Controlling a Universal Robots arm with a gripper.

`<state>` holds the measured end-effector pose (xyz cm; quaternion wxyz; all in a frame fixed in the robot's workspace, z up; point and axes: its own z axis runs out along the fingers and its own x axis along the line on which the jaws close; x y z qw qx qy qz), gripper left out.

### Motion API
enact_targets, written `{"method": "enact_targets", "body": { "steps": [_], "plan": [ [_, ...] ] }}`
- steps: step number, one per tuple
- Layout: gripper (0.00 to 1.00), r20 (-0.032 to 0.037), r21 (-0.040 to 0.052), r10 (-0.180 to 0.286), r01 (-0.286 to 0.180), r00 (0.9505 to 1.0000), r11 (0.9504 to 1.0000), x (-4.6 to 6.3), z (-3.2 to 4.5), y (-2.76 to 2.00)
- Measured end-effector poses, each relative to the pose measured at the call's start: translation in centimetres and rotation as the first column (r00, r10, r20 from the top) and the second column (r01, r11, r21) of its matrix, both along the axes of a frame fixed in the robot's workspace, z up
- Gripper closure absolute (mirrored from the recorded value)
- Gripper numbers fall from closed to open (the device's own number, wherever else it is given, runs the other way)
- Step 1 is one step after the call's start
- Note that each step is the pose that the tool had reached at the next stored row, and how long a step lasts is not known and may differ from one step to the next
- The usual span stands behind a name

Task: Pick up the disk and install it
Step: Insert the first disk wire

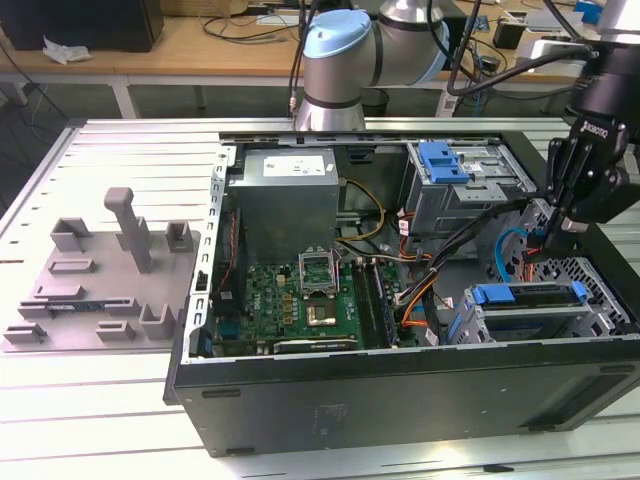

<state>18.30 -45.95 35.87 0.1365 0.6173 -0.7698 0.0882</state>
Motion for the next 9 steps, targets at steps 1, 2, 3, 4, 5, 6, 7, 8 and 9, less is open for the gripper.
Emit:
{"method": "enact_targets", "body": {
  "steps": [1,2,3,4,5,6,7,8,9],
  "plan": [
    [0.83,0.0014,0.0077,0.000,0.000,1.0000,1.0000,-0.1,0.03,-0.13],
    [0.83,0.0022,0.0120,0.001,-0.001,1.0000,0.9999,-0.1,0.04,-0.19],
    [0.83,0.0034,0.0198,0.001,-0.001,1.0000,0.9998,-0.2,0.06,-0.31],
    [0.83,0.0043,0.0258,0.001,-0.001,1.0000,0.9997,-0.2,0.07,-0.41],
    [0.83,0.0062,0.0387,0.003,-0.003,1.0000,0.9992,-0.2,0.10,-0.65],
    [0.83,0.0073,0.0435,0.004,-0.005,1.0000,0.9990,-0.3,0.14,-0.80],
    [0.83,0.0078,0.0453,0.005,-0.006,1.0000,0.9990,-0.3,0.17,-0.94],
    [0.83,0.0082,0.0471,0.007,-0.007,0.9999,0.9989,-0.3,0.21,-1.11],
    [0.83,0.0086,0.0486,0.007,-0.008,0.9999,0.9988,-0.3,0.24,-1.25]
  ]
}}
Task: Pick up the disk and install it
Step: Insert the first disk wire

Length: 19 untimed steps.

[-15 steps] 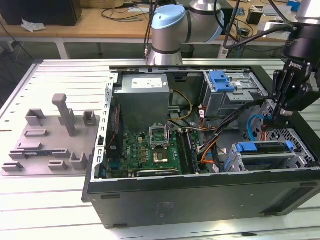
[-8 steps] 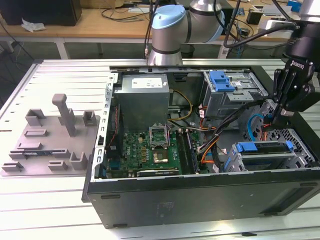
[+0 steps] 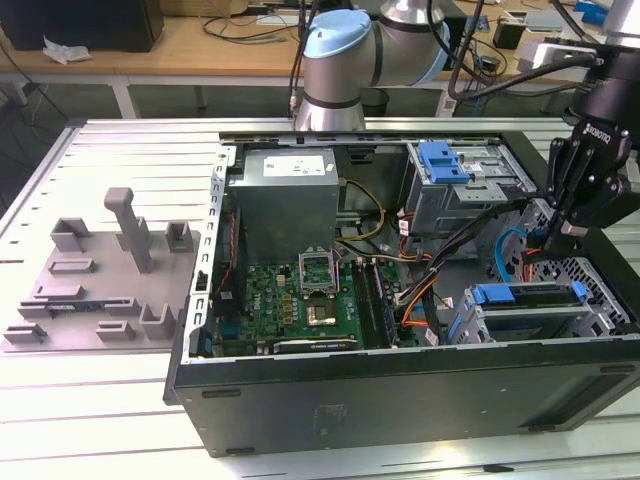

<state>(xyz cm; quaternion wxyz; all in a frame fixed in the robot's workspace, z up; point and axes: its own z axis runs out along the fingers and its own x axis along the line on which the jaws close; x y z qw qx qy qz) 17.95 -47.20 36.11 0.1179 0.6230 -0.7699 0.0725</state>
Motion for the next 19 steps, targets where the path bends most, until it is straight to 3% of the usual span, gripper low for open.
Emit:
{"method": "enact_targets", "body": {
  "steps": [2,4,9,11,16,19],
  "plan": [
    [0.83,0.0011,0.0108,0.003,-0.003,1.0000,0.9999,-0.1,0.04,-0.51],
    [0.83,0.0021,0.0307,0.007,-0.007,1.0000,0.9995,-0.2,0.04,-1.02],
    [0.83,0.0035,0.0629,0.015,-0.015,0.9999,0.9979,-0.4,0.04,-1.76],
    [0.83,0.0040,0.0687,0.024,-0.024,0.9997,0.9974,-0.5,0.04,-2.00],
    [0.83,0.0050,0.0719,0.067,-0.067,0.9977,0.9952,-0.5,0.04,-2.18],
    [0.83,0.0051,0.0732,0.134,-0.134,0.9909,0.9882,-0.6,0.03,-2.18]
  ]
}}
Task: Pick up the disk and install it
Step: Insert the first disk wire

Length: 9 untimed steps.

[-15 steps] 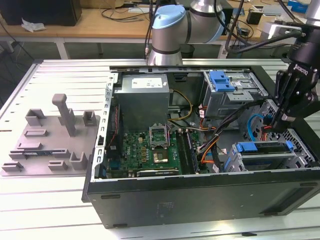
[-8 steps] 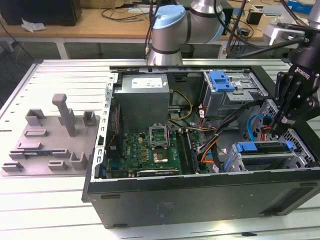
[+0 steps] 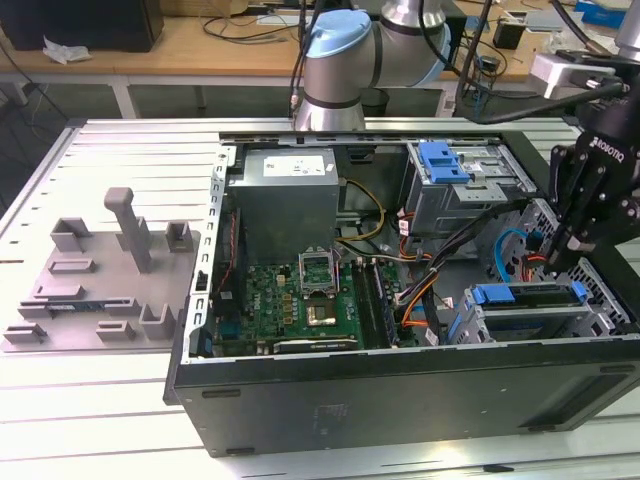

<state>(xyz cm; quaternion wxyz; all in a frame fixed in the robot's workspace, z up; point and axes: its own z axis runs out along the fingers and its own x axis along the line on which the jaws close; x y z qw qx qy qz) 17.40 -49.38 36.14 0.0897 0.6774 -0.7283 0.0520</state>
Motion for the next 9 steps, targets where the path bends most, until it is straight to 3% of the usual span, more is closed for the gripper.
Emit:
{"method": "enact_targets", "body": {
  "steps": [2,4,9],
  "plan": [
    [0.83,0.0001,0.0035,0.020,-0.020,0.9998,0.9998,-0.03,-0.02,-0.03],
    [0.83,0.0004,0.0135,0.031,-0.031,0.9995,0.9994,-0.13,-0.07,-0.17],
    [0.83,0.0039,0.0506,0.048,-0.048,0.9988,0.9976,-0.42,-0.21,-0.71]
  ]
}}
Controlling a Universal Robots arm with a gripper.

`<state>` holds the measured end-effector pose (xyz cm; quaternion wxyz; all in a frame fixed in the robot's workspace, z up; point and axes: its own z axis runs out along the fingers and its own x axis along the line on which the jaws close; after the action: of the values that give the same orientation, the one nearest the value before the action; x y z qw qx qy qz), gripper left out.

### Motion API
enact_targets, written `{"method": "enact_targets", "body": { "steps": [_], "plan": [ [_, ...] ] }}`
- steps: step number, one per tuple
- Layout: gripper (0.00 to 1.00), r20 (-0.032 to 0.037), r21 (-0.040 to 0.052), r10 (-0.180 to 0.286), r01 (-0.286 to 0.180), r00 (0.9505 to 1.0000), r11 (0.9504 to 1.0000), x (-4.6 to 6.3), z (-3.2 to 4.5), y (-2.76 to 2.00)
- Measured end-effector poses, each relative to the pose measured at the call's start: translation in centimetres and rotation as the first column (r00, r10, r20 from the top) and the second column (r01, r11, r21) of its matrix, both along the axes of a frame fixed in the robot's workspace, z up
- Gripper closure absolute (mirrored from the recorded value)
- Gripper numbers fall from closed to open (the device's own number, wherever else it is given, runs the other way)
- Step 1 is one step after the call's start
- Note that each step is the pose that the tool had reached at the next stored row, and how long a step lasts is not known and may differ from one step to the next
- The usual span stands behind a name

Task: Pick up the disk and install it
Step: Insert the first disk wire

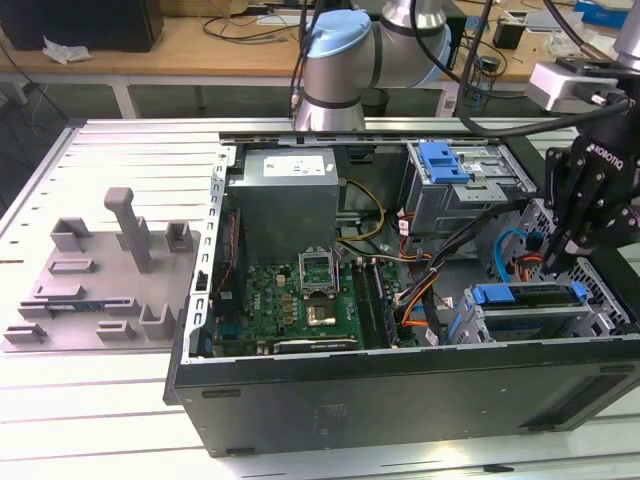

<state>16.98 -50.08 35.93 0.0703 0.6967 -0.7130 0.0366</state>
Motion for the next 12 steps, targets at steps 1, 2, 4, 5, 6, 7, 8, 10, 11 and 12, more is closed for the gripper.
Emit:
{"method": "enact_targets", "body": {
  "steps": [1,2,4,5,6,7,8,10,11,12],
  "plan": [
    [0.83,0.0005,0.0097,0.003,-0.003,1.0000,0.9999,0.0,-0.04,-0.14],
    [0.83,0.0009,0.0175,0.005,-0.005,1.0000,0.9998,-0.1,-0.08,-0.26],
    [0.83,0.0026,0.0375,0.011,-0.011,0.9999,0.9992,-0.1,-0.16,-0.60],
    [0.83,0.0038,0.0471,0.014,-0.014,0.9999,0.9988,-0.1,-0.20,-0.76],
    [0.83,0.0046,0.0532,0.016,-0.016,0.9999,0.9984,-0.2,-0.22,-0.86],
    [0.83,0.0054,0.0591,0.018,-0.018,0.9998,0.9981,-0.2,-0.24,-0.97],
    [0.83,0.0059,0.0638,0.019,-0.020,0.9998,0.9978,-0.2,-0.26,-1.09],
    [0.83,0.0077,0.0765,0.022,-0.023,0.9997,0.9968,-0.2,-0.30,-1.58],
    [0.83,0.0085,0.0805,0.023,-0.024,0.9997,0.9965,-0.2,-0.31,-1.80],
    [0.83,0.0091,0.0842,0.024,-0.025,0.9997,0.9961,-0.2,-0.32,-2.01]
  ]
}}
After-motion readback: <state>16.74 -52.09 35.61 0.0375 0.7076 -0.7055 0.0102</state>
